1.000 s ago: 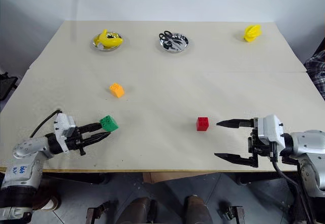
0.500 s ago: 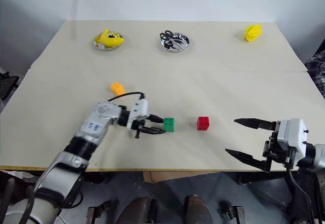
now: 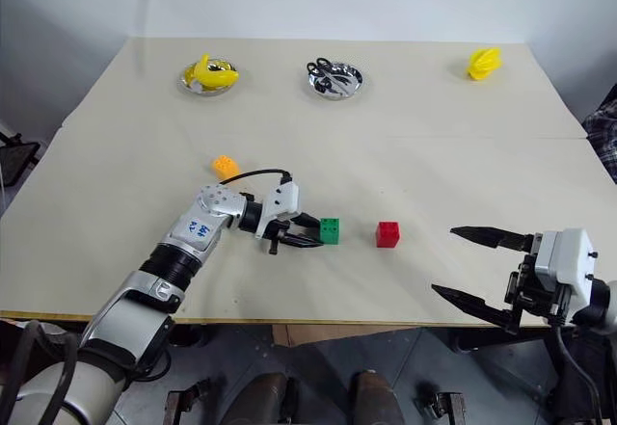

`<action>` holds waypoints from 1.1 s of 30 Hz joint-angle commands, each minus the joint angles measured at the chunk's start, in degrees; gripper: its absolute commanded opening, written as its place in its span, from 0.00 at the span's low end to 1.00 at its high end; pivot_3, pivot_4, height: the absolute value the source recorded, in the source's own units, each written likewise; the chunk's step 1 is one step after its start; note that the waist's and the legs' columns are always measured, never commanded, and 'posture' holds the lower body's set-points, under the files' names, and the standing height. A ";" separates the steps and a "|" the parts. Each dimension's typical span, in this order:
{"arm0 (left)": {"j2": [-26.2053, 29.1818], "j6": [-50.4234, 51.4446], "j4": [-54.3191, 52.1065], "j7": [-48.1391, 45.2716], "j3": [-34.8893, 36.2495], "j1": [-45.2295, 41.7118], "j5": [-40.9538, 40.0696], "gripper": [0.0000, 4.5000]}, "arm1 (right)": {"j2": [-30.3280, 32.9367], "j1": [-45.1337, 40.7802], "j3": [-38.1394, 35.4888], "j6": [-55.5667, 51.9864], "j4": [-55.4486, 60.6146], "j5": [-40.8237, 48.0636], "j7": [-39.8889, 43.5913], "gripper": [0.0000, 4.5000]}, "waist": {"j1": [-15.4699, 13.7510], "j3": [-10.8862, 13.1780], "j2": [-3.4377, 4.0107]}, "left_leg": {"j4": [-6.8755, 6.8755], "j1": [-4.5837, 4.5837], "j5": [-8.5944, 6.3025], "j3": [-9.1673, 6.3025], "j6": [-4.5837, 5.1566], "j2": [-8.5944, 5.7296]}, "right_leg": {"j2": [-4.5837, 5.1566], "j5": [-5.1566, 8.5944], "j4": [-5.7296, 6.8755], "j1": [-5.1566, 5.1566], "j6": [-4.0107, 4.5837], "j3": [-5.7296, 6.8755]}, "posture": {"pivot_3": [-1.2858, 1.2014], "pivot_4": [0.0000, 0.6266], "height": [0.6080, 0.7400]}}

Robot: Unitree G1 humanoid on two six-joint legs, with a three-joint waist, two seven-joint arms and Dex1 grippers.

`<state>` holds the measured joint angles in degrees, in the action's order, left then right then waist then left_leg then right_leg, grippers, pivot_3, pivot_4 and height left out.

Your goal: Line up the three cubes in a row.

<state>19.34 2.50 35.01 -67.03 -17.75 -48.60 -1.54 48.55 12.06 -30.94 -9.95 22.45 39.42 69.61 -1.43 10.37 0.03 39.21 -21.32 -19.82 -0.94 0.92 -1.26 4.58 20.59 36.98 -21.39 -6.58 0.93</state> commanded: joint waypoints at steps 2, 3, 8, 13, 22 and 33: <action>0.18 0.56 -2.05 -2.23 1.18 0.89 -1.68 0.39 | -0.15 -1.42 0.27 1.05 0.27 -0.11 -0.10 1.00 | 0.00 0.00 0.00 | 0.00 0.00 0.00 0.00 0.00 0.00 | 0.00 0.00 0.00 0.00 0.00 0.00 | 0.52 0.24 1.00; 0.11 0.78 -2.01 -2.84 1.25 0.94 -2.00 0.48 | -0.19 -1.60 0.49 1.10 0.16 -0.20 -0.07 1.00 | 0.00 0.00 0.00 | 0.00 0.00 0.00 0.00 0.00 0.00 | 0.00 0.00 0.00 0.00 0.00 0.01 | 0.52 0.24 1.00; -0.15 -0.90 -1.52 -1.45 2.12 0.99 -1.25 0.83 | -0.33 -2.50 1.46 1.38 -0.49 -0.66 0.23 1.00 | -0.10 0.00 0.00 | 0.00 -0.01 0.00 -0.01 0.00 -0.01 | 0.00 0.00 0.00 0.00 0.00 0.01 | 0.52 0.24 1.00; 2.16 -1.89 -5.97 -0.68 4.64 4.06 -2.62 0.99 | -0.68 -2.89 2.34 1.87 -0.87 -0.84 0.53 1.00 | 0.07 0.00 0.00 | 0.00 -0.01 0.00 -0.02 0.00 -0.01 | 0.01 0.00 0.01 0.00 0.00 0.02 | 0.52 0.24 1.00; 11.43 -4.27 -19.95 3.94 26.42 22.65 -16.71 0.99 | -0.88 -11.10 8.33 -1.64 -2.80 0.93 -0.52 1.00 | 1.23 -0.01 0.01 | 0.00 0.03 0.05 -0.07 -0.10 0.06 | 0.05 0.00 -0.06 -0.07 0.01 -0.01 | 0.52 0.24 1.00; 13.47 -0.09 -35.02 19.25 52.10 55.52 -25.30 0.99 | -4.71 -20.36 13.29 1.92 -8.94 -1.33 0.10 1.00 | 0.39 0.00 -0.04 | -0.04 0.06 0.01 -0.14 -0.01 -0.02 | 0.27 0.00 -0.18 0.04 0.01 0.02 | 0.52 0.24 1.00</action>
<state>33.48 2.54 4.19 -48.56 32.67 5.26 -24.92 44.07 -7.99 -16.52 -8.96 13.26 37.73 69.57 -1.05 10.37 -0.01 39.17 -21.26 -19.82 -1.07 0.93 -1.28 4.85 20.59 36.75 -21.33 -6.57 0.94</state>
